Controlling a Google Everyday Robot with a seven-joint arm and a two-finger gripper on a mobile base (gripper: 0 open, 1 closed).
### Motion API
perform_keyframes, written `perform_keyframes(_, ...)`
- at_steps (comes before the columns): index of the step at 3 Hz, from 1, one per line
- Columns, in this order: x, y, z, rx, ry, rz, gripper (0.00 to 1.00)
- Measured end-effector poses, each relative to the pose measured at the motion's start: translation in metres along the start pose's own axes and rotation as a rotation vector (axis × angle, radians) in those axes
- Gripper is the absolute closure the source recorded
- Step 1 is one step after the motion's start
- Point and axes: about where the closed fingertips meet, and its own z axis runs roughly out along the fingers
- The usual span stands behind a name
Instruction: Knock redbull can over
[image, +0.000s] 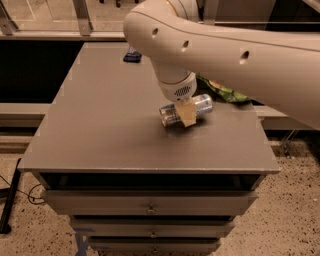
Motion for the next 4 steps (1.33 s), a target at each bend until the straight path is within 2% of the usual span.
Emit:
perform_keyframes(2,0.007,0.002,-0.004,-0.011,-0.02,0.044,0.16)
perform_keyframes(3,0.006,0.007,-0.003,-0.022,-0.04,0.059,0.0)
perform_keyframes(4,0.006,0.012,-0.007,-0.027,-0.081,0.085,0.0)
